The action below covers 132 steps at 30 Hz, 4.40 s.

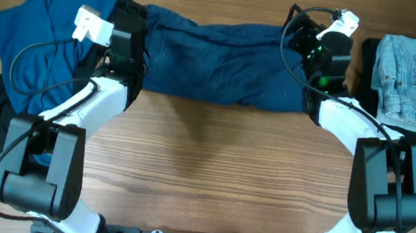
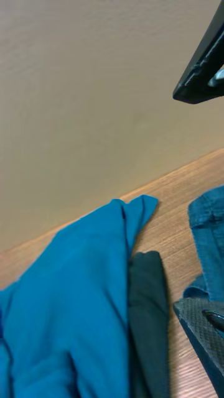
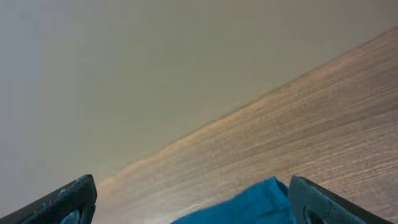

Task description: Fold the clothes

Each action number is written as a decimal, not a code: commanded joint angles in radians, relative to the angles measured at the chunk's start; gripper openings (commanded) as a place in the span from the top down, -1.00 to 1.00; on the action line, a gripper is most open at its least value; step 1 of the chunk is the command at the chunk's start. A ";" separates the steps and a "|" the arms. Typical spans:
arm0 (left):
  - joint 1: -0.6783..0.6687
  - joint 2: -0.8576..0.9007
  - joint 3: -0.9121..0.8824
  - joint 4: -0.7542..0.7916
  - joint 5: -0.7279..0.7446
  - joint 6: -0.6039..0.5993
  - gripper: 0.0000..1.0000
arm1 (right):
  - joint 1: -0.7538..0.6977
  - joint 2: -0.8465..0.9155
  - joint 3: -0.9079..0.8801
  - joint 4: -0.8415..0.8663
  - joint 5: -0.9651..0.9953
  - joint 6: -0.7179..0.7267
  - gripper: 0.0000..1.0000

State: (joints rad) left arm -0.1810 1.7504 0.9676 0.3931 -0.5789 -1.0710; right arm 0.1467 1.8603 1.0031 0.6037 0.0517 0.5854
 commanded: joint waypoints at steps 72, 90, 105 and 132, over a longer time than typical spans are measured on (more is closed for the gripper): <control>0.265 0.214 0.147 -0.500 0.851 0.985 -0.72 | -0.092 0.216 0.327 -0.836 -0.591 -0.504 0.91; 0.264 0.300 0.147 -0.456 1.027 0.958 0.02 | -0.092 0.216 0.327 -0.851 -0.569 -0.504 0.91; 0.291 0.012 0.147 -0.595 0.971 0.880 0.92 | -0.092 0.216 0.327 -0.896 -0.568 -0.477 0.91; 0.011 -0.195 0.147 -0.531 0.896 0.800 0.92 | -0.091 0.341 0.327 -0.873 -0.523 -0.345 0.91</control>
State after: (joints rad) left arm -0.1158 1.5669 1.1118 -0.1768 0.2962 -0.2367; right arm 0.0490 2.1498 1.3334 -0.2607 -0.4969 0.2199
